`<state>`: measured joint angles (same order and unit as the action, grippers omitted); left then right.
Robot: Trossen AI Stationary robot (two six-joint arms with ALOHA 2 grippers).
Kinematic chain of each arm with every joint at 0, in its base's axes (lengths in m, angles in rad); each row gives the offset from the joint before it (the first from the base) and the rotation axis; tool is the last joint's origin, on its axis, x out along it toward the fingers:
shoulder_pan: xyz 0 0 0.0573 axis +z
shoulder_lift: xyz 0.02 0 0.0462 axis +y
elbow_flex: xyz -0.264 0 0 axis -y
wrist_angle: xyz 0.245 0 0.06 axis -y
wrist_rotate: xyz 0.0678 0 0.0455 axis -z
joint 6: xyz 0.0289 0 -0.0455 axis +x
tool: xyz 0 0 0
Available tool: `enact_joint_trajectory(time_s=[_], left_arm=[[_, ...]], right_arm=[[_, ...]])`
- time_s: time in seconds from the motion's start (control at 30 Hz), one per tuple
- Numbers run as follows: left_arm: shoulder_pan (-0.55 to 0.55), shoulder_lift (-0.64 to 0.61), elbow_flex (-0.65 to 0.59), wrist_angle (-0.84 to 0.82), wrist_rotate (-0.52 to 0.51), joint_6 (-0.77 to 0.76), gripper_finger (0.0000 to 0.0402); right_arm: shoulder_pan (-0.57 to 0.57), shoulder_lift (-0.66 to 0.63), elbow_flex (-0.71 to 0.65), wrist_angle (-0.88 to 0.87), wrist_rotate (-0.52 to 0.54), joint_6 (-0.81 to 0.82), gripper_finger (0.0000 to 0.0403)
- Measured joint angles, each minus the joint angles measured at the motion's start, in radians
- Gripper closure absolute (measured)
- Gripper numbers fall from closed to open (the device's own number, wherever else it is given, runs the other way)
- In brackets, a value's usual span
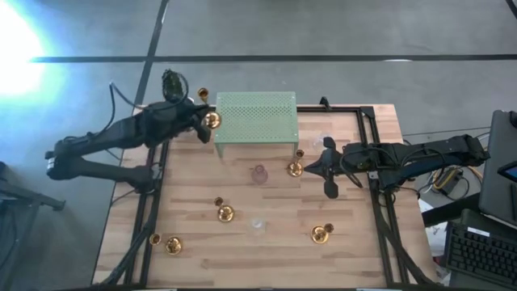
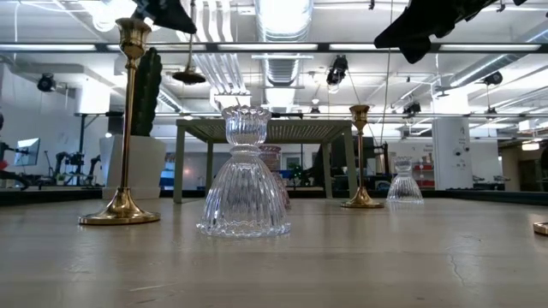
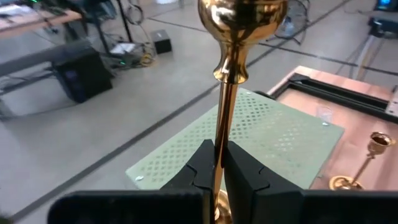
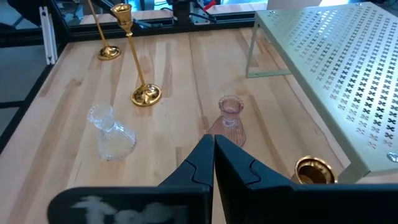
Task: Pick & Place candle stick holders
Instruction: Put the gold candle holder on the shelf
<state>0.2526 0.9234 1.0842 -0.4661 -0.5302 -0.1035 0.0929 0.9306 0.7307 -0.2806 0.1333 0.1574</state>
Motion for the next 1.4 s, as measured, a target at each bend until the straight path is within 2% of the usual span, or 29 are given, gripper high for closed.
enact_joint_trajectory(time_s=[0.3,0.43,0.7,1.03,1.3,1.4], left_arm=[[0.199,0.158,0.075,0.06,0.21,0.043,0.0382],[0.27,0.213,0.076,0.121,0.251,0.046,0.0382],[0.356,0.303,0.076,0.204,0.253,0.022,0.0382],[0.396,0.407,0.075,0.296,0.249,0.015,0.0383],[0.398,0.456,0.074,0.334,0.138,-0.031,0.0383],[0.398,0.467,0.074,0.334,0.128,-0.037,0.0383]], right_arm=[[0.0,0.0,0.0,0.002,0.0,0.0,0.0394],[0.0,0.0,0.0,0.002,0.0,0.0,0.0394],[0.0,0.0,0.0,0.001,0.0,-0.003,0.0394],[0.0,0.0,0.0,0.0,0.0,-0.007,0.0394],[0.0,0.0,0.0,-0.001,0.0,-0.007,0.0394],[0.0,-0.001,0.0,-0.002,0.0,-0.007,0.0394]])
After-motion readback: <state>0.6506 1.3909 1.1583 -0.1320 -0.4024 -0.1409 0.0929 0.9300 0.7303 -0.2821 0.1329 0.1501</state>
